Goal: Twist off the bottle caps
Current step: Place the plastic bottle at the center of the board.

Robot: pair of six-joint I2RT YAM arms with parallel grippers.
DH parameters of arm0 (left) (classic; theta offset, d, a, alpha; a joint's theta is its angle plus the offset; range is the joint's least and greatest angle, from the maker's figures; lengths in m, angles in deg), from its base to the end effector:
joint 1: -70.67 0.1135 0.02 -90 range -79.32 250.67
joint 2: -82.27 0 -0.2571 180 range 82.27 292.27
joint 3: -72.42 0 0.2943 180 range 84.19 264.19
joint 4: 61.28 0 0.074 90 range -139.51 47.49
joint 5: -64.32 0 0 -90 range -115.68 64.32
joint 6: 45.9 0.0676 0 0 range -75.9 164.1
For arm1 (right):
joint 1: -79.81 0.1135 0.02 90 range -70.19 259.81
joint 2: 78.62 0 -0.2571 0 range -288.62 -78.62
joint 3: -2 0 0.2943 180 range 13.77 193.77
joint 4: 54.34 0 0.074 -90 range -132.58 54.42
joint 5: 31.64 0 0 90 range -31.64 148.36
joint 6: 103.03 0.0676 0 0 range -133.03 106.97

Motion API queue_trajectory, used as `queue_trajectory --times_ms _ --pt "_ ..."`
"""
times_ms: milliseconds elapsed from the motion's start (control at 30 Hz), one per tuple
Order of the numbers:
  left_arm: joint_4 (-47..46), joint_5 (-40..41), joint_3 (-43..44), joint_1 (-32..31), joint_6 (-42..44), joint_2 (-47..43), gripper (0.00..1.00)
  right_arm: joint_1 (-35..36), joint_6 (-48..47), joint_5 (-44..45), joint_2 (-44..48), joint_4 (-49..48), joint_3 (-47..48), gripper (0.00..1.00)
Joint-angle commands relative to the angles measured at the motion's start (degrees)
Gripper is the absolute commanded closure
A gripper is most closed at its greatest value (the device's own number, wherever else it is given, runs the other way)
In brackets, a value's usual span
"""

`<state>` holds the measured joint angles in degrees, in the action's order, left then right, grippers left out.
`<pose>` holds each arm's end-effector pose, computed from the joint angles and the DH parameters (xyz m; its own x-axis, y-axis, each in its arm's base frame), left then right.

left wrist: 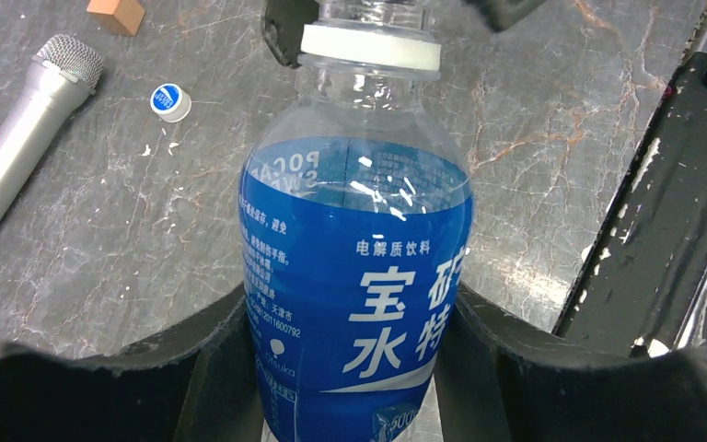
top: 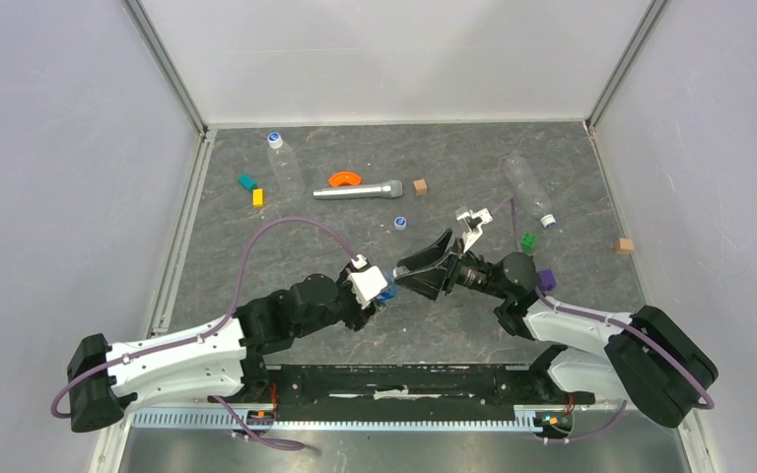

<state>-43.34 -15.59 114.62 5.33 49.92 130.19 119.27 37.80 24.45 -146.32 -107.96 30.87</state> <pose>0.1231 -0.2398 0.2186 -0.0826 0.4193 -0.9041 0.8405 0.5168 0.1628 0.1903 0.2055 0.2001 -0.6073 0.3335 -0.7211 -0.7490 0.0624 0.6596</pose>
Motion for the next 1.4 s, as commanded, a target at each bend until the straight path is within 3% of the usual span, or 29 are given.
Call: queue_trajectory --times_ms 0,133,267,600,700,767,1067,1100,1133,1167,1367 --pt "-3.78 -2.45 2.35 0.08 -1.30 0.13 0.92 0.85 1.04 1.75 -1.45 -4.19 0.69 0.28" --pt "-4.11 -1.85 2.20 0.05 -1.19 0.07 0.92 1.52 0.77 1.92 -2.25 -4.13 0.49 0.43" --pt "-5.03 -0.88 1.45 0.11 -1.42 -0.42 0.92 2.01 0.12 2.20 -2.57 -3.24 0.35 0.49" --pt "-5.99 0.60 -0.16 0.11 -3.09 -1.93 0.87 3.34 -4.10 3.11 -2.46 3.05 2.14 0.86" --pt "-7.61 0.82 -0.68 0.07 -3.08 -2.13 0.77 3.52 -5.41 3.71 -1.99 5.26 2.49 0.96" --pt "-7.43 0.82 -0.60 0.07 -3.17 -2.12 0.63 3.62 -6.10 4.68 -1.46 6.54 2.55 0.99" --pt "-7.14 2.41 -1.19 0.12 -4.41 -2.74 0.31 4.26 -12.64 10.27 3.45 18.99 4.75 1.00" --pt "-7.19 3.41 -1.25 0.12 -5.04 -2.93 0.26 4.30 -13.65 11.43 4.09 20.87 5.15 1.00" --pt "-7.23 4.46 -1.27 0.10 -5.20 -3.32 0.08 4.34 -14.64 12.40 4.68 22.47 5.50 1.00" --pt "-7.32 5.09 -1.35 0.08 -5.21 -3.81 0.01 4.35 -15.93 13.81 5.43 24.71 6.06 1.00" --pt "-7.25 9.60 -2.74 0.12 -7.30 -8.59 0.00 4.40 -25.49 24.47 9.31 39.49 11.86 1.00"
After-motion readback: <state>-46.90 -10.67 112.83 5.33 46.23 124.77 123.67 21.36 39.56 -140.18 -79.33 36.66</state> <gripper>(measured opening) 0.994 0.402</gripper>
